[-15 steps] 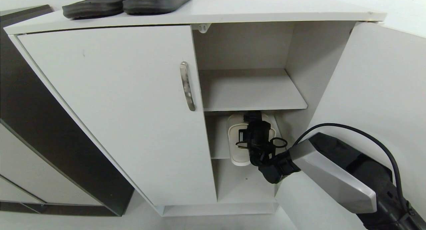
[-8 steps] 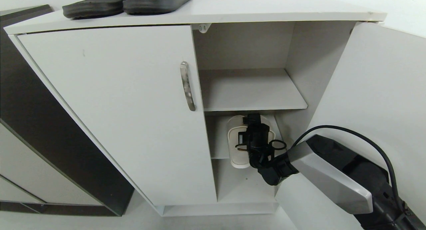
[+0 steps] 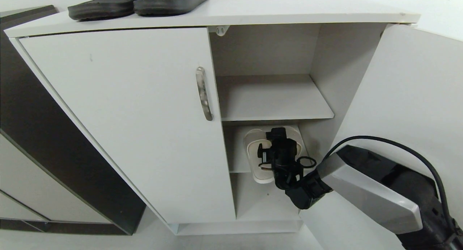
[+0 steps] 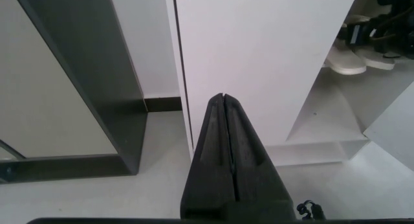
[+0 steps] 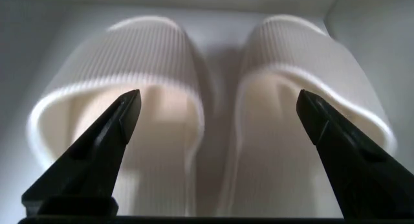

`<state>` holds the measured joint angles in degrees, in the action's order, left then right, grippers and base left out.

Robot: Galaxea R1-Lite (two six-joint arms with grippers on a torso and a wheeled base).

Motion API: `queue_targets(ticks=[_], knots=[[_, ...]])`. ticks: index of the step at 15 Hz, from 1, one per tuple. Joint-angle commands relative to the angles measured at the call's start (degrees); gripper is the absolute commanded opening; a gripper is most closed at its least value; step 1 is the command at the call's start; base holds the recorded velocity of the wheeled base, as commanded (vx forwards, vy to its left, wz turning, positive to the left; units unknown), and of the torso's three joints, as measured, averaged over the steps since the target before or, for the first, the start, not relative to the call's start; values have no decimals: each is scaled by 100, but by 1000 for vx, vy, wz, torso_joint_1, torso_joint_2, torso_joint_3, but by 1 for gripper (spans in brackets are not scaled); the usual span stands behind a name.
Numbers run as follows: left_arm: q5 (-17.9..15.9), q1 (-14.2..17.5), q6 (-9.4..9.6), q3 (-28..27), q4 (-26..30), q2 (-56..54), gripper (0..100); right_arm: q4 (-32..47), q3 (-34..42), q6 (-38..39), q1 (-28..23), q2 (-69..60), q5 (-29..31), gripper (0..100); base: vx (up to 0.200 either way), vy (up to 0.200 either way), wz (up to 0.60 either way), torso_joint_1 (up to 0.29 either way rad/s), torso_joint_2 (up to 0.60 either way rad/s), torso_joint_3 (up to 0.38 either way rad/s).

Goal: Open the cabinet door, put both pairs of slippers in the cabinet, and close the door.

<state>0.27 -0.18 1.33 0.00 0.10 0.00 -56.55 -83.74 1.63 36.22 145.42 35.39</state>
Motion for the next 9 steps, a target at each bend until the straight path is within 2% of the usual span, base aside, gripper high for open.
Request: queue_targets(ticks=[1, 4, 6, 9], knots=[[0, 1, -1, 0, -1, 9, 0, -506, 1299, 4, 281, -910, 82, 100, 0, 0, 0, 0, 0, 0], [8, 1, -1, 0, -1, 9, 0, -1235, 3012, -5, 817, -1745, 126, 100, 0, 0, 0, 0, 0, 0], [8, 1, -1, 0, -1, 9, 0, -1631, 3883, 4, 1019, -2150, 179, 100, 0, 0, 0, 0, 0, 0], [8, 1, -10, 0, -1, 9, 0, -2026, 4287, 21, 1072, -2273, 188, 100, 0, 0, 0, 0, 0, 0]])
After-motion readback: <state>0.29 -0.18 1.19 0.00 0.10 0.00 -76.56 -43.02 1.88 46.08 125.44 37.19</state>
